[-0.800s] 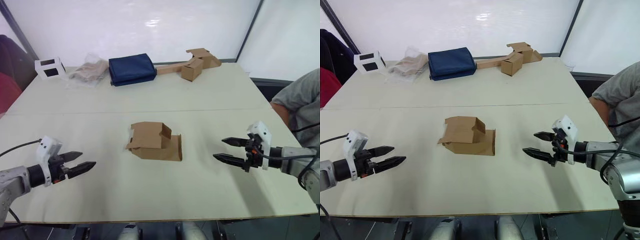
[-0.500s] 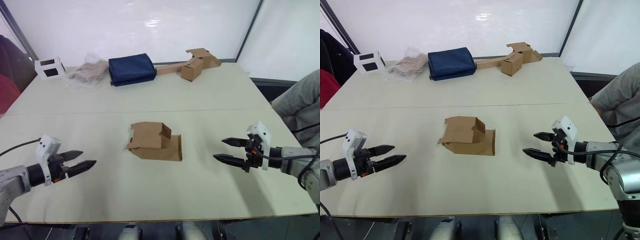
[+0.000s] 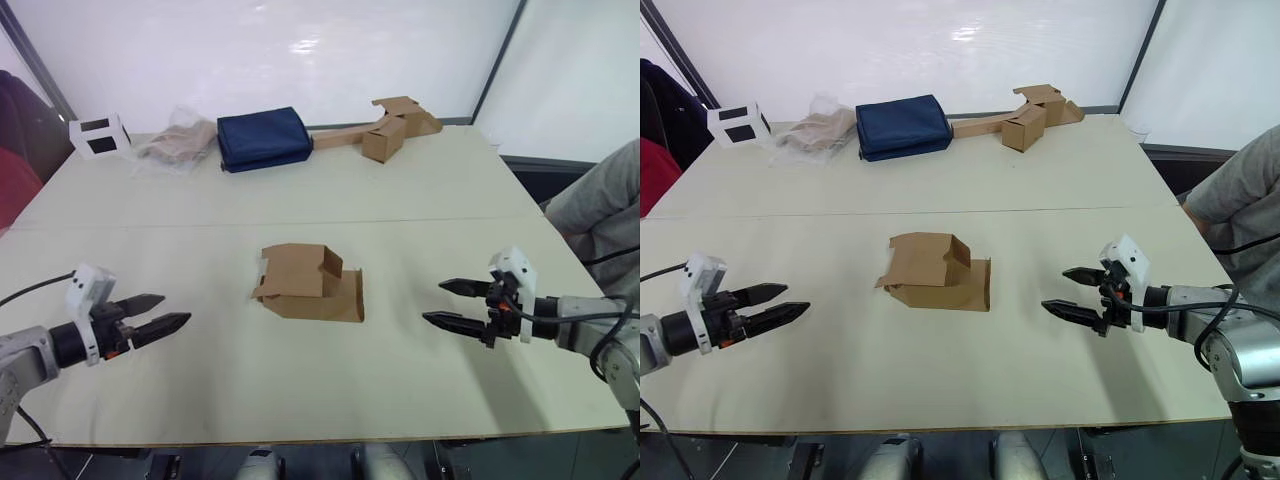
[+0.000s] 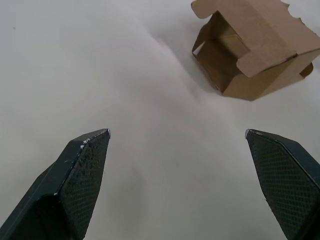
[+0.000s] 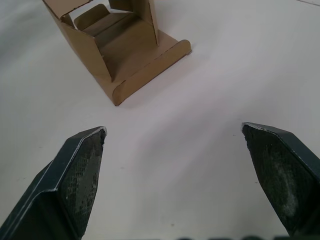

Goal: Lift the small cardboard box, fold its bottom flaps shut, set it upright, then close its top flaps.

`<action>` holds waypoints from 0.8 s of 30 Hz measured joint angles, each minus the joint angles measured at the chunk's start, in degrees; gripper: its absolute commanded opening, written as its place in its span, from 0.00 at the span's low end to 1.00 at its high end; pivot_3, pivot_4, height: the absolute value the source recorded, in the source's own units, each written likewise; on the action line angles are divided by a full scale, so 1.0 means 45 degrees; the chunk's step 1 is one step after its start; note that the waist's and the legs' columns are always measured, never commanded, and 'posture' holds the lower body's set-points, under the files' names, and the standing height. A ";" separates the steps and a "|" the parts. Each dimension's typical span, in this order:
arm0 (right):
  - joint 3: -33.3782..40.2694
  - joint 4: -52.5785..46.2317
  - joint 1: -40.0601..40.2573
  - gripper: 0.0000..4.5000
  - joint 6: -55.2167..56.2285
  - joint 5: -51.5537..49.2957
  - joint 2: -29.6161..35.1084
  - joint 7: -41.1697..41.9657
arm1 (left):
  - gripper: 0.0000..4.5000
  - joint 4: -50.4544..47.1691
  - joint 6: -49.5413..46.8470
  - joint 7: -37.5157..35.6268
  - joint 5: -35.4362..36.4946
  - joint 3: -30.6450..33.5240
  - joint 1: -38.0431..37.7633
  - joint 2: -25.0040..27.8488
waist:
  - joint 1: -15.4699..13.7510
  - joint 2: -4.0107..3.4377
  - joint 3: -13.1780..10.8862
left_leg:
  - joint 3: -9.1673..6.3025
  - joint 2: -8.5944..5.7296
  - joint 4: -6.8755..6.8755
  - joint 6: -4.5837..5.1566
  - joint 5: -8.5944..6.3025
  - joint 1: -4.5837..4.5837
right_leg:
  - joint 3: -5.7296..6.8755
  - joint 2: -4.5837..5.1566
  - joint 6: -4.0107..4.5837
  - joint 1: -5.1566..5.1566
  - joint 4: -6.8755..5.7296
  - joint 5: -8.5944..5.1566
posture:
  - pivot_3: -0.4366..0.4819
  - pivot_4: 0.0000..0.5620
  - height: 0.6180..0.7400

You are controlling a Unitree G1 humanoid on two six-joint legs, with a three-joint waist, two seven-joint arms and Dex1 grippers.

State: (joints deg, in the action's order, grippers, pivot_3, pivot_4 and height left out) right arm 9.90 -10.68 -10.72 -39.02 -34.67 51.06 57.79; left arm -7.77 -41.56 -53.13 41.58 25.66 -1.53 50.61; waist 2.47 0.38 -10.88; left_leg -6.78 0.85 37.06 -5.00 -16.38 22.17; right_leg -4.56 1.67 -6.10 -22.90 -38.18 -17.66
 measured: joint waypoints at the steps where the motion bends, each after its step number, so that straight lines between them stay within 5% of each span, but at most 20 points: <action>1: -0.0037 0.0021 -0.0128 1.00 -0.0031 0.0001 0.0000 -0.0002 | 0.99 0.0030 0.0126 0.0104 -0.0117 -0.0005 0.0035 -0.0044 | 0.0001 0.0000 0.0000 | 0.0000 0.0000 0.0001 0.0000 0.0000 0.0000 | 0.0000 0.0000 0.0000 -0.0001 -0.0001 0.0000 | 0.48 0.27 1.00; 7: -0.0027 0.0023 -0.0248 1.00 -0.0165 0.0000 0.0002 -0.0012 | 0.99 0.0507 0.0414 0.0738 -0.0712 -0.0033 0.0855 -0.0345 | -0.0032 0.0001 0.0001 | -0.0001 -0.0002 0.0005 0.0000 0.0000 0.0000 | 0.0002 0.0003 -0.0001 0.0004 -0.0001 0.0001 | 0.48 0.27 1.00; 14: 0.0004 -0.0872 -0.0328 1.00 -0.0895 -0.0475 -0.0175 -0.0450 | 0.99 0.2443 -0.4730 -0.0301 0.2613 -0.0199 0.3209 -0.0290 | 0.0026 0.0001 0.0002 | -0.0006 -0.0002 0.0006 0.0001 -0.0001 -0.0001 | 0.0009 -0.0009 -0.0002 0.0000 -0.0015 0.0000 | 0.48 0.27 1.00; 17: -0.0130 -0.2117 -0.0886 1.00 -0.1827 -0.1266 -0.0441 -0.0919 | 0.99 0.4062 -0.6181 -0.1149 0.3065 -0.1354 0.4866 -0.0623 | 0.0031 -0.0011 0.0007 | -0.0009 -0.0003 0.0013 -0.0001 0.0001 -0.0011 | 0.0011 -0.0012 -0.0001 -0.0002 -0.0039 0.0000 | 0.48 0.27 1.00; 24: -0.0566 -0.4982 -0.1553 1.00 -0.3385 -0.2734 -0.0666 -0.2137 | 0.99 0.8779 -0.6151 -0.3240 0.1022 -0.5180 0.9114 -0.2388 | -0.0002 0.0022 0.0013 | -0.0043 -0.0017 0.0029 -0.0008 0.0005 0.0039 | 0.0043 -0.0004 -0.0001 -0.0013 -0.0010 0.0000 | 0.48 0.27 1.00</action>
State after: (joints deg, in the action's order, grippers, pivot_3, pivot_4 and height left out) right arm 7.35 -33.10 -17.71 -54.25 -46.97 48.07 48.18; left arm 31.74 -69.25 -67.71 46.18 2.35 39.48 39.87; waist 2.46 0.48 -10.82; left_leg -6.97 0.78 37.19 -5.03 -16.35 22.35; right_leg -4.37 1.65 -6.10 -22.96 -38.23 -17.66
